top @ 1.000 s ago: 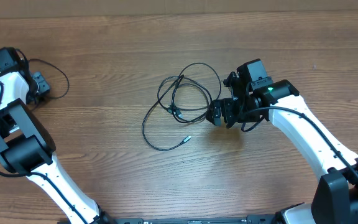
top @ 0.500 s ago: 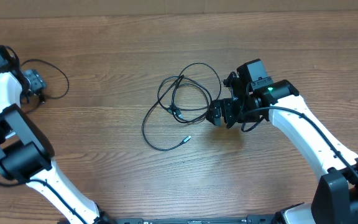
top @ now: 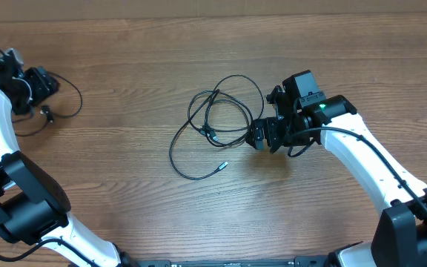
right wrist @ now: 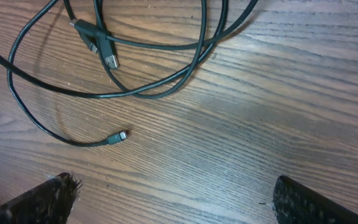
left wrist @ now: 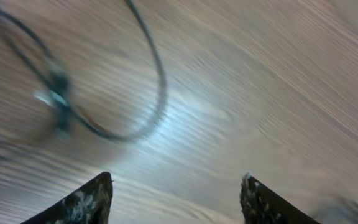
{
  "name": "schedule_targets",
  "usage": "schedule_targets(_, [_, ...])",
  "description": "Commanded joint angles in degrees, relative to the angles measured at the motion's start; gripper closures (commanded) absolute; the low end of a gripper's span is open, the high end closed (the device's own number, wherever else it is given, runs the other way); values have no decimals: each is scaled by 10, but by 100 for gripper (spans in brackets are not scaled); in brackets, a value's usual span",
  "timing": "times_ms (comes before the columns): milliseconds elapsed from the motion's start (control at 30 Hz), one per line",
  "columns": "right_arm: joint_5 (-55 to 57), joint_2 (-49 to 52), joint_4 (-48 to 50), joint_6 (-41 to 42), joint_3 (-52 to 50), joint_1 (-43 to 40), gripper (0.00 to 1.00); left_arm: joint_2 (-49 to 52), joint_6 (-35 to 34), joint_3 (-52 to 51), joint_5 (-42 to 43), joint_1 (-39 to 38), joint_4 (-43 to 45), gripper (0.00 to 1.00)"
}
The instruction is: Untangle cables
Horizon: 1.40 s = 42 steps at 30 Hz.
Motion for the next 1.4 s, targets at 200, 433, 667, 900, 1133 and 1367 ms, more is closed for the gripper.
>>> schedule_targets(200, [1,-11,3,-2,12,-2,0,-5,40,0,114,-62,-164,32])
schedule_targets(433, [1,-11,3,-2,12,-2,0,-5,50,-20,87,-135,-217,32])
schedule_targets(667, [1,-11,3,-2,12,-2,0,-5,50,-93,64,-214,-197,32])
schedule_targets(900, [1,-11,3,-2,12,-2,0,-5,50,-206,64,-300,-114,32])
schedule_targets(1133, [1,-11,3,-2,12,-2,0,-5,21,-271,64,-348,-53,32])
schedule_targets(1367, [1,-11,3,-2,12,-2,0,-5,9,-316,64,-384,-7,36])
